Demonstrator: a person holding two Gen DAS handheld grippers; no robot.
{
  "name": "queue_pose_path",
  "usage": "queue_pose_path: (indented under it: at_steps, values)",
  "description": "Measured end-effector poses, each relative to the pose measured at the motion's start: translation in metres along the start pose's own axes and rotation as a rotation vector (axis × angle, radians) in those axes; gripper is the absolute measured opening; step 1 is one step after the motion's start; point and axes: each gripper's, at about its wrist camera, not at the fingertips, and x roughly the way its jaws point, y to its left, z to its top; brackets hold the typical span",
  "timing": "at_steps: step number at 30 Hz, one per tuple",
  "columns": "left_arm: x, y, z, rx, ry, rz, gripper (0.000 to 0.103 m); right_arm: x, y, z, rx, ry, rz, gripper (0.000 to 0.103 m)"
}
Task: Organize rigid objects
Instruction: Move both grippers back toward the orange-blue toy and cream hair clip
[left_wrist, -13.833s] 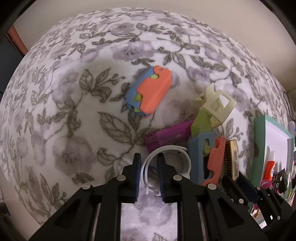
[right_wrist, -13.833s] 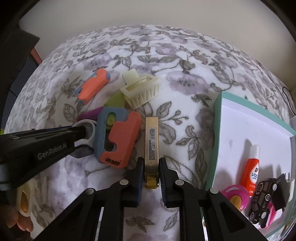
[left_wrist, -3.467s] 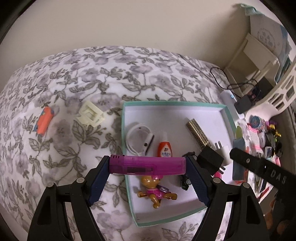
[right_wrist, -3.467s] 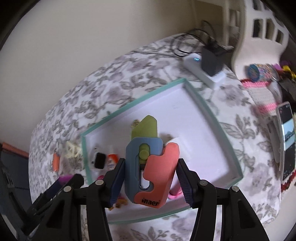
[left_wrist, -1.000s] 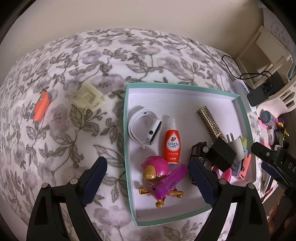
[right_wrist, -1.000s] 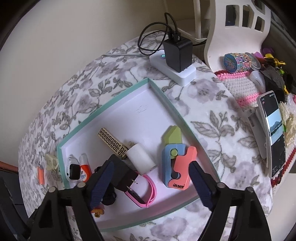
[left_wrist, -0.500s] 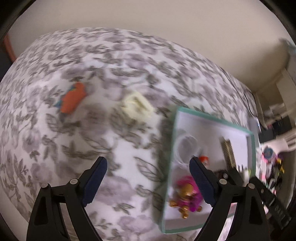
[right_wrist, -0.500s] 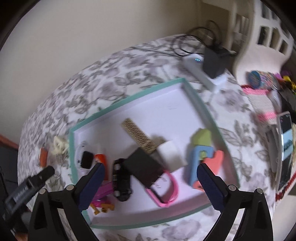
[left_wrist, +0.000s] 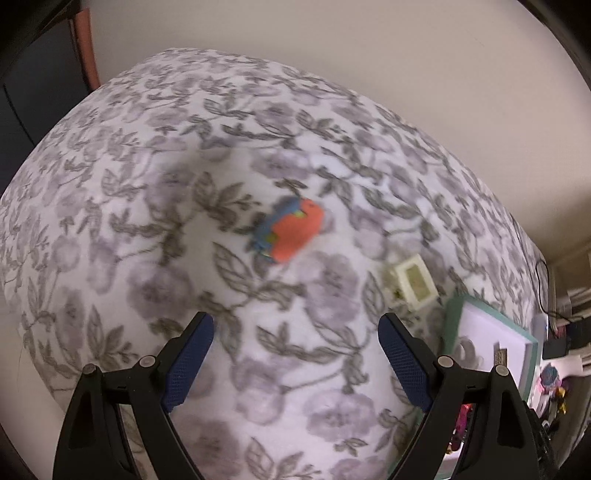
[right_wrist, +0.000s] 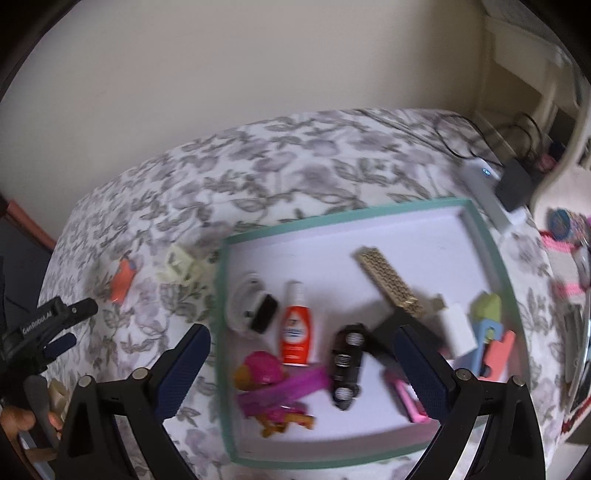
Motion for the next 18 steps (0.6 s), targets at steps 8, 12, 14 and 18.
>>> queue_pose_path:
  at_steps: [8, 12, 14, 18]
  values:
    - [0.004, 0.029, 0.012, -0.038, 0.008, -0.012, 0.091, 0.014, 0.049, 0.003, -0.097, -0.003, 0.034, 0.101]
    - [0.01, 0.038, 0.022, -0.051, 0.017, -0.007, 0.091, 0.029, 0.071, 0.007, -0.125, 0.021, 0.057, 0.101]
    - [0.015, 0.042, 0.028, -0.054, 0.02, -0.001, 0.091, 0.035, 0.078, 0.01, -0.129, 0.027, 0.068, 0.101]
    - [0.025, 0.044, 0.037, -0.059, 0.031, 0.022, 0.091, 0.05, 0.095, 0.021, -0.147, 0.035, 0.1, 0.101]
